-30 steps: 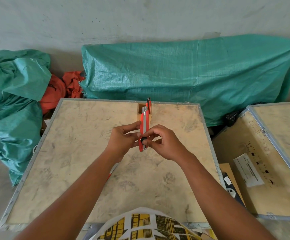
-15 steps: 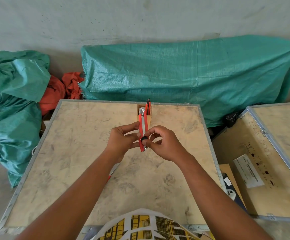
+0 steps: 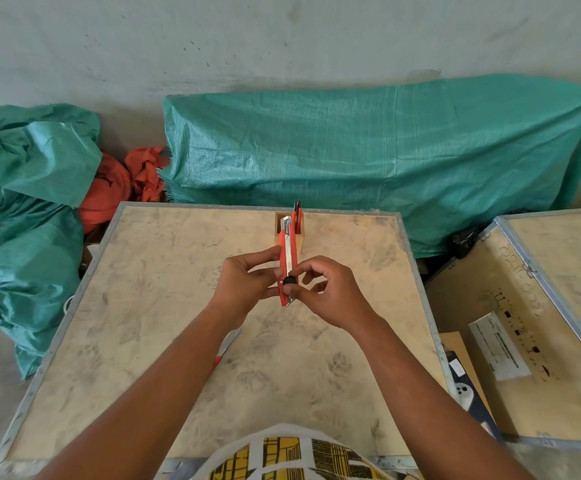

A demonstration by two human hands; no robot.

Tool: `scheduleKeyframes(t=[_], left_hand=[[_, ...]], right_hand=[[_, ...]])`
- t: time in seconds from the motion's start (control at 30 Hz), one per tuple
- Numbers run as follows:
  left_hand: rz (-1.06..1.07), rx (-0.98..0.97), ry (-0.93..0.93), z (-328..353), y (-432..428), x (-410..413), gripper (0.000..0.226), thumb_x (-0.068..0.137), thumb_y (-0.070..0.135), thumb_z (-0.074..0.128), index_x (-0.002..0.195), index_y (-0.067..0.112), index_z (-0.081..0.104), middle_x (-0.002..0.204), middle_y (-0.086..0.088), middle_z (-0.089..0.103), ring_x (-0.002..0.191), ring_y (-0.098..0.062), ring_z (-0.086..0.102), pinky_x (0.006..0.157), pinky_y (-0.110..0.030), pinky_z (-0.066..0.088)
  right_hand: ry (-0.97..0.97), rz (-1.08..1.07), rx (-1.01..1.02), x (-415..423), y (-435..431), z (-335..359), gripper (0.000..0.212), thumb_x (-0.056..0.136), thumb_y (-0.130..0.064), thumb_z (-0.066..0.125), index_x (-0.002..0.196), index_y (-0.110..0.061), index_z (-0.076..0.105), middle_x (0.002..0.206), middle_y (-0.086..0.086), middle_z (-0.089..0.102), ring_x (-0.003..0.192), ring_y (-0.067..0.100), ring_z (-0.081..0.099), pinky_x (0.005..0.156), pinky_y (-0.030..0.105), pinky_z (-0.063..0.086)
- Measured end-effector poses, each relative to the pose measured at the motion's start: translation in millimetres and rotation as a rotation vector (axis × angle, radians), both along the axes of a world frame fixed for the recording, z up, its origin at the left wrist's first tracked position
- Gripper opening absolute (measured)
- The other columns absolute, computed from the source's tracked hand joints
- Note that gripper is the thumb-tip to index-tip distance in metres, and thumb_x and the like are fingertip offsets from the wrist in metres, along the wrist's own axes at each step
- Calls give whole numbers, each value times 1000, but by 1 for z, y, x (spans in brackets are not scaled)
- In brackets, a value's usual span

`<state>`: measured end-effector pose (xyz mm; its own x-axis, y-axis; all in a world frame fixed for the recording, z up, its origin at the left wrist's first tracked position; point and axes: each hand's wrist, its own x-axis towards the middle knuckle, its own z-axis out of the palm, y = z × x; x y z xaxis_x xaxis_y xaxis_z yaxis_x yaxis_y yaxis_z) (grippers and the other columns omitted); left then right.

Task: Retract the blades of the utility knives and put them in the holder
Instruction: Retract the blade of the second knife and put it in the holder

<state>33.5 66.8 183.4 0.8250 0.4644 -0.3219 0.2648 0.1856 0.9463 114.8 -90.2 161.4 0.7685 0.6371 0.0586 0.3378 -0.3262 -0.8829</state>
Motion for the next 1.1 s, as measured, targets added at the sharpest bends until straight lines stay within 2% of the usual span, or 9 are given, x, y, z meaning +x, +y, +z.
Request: scheduleKeyframes(t=[0.13,0.3,0.43,0.53,0.63,0.77,0.87,1.0,1.1], left_hand=[[-26,-6,-11,-1,3,5,36,88,-9,65,118,9,73,112,3,73,82,-18,78,64,-29,62],[-80,-12,-13,-3,9,23,36,88,-10,65,118,7,73,116,-5,74,86,-25,78,70,-38,64],[-120,9,-47,-3,25,51,37,87,-9,66,120,7,71,114,-9,76,94,-32,76,82,-50,62],[-127,38,-65,-5,43,79,36,88,-10,65,114,13,75,108,-2,78,96,-26,76,85,-46,61],[-39,87,-7,-21,66,110,34,88,-6,68,112,16,74,101,3,77,93,-19,73,92,-48,59],[-73,341,147,-55,97,144,53,84,4,75,133,18,62,129,-4,68,114,-26,66,96,-47,56],[-203,488,236,-79,109,166,78,79,10,82,147,21,46,150,-1,51,130,-26,55,97,-44,53],[-360,542,344,-109,114,190,104,74,17,87,156,25,23,158,-7,38,139,-32,45,106,-47,46],[-394,515,352,-124,112,202,107,77,16,83,158,27,14,157,-8,40,138,-34,46,110,-45,43]], right_hand=[[63,-17,45,13,2,-2,26,94,-26,69,119,-24,73,117,-8,73,98,7,70,79,19,56],[102,-44,67,42,17,-3,30,95,-14,68,122,-26,73,121,-5,74,100,15,72,84,38,63],[99,-24,80,74,34,4,32,92,-7,70,119,-24,74,115,-2,76,96,14,73,87,34,61],[95,-61,95,103,49,6,32,90,-5,72,116,-24,75,114,-2,76,97,15,73,87,31,60],[59,-106,79,132,63,-1,33,89,-5,71,114,-25,77,110,-4,77,87,6,74,76,18,58],[51,-187,38,167,84,-27,31,88,-4,72,111,-24,78,102,-6,76,69,-4,69,65,9,51],[-8,-236,-5,187,99,-51,28,87,-5,73,108,-23,79,104,-4,77,74,1,70,66,8,51],[-41,-275,-49,201,119,-87,26,87,-8,73,107,-24,79,109,-3,78,90,14,73,82,27,58],[-73,-285,-62,201,129,-108,26,87,-4,71,105,-22,79,108,1,78,94,18,72,87,33,59]])
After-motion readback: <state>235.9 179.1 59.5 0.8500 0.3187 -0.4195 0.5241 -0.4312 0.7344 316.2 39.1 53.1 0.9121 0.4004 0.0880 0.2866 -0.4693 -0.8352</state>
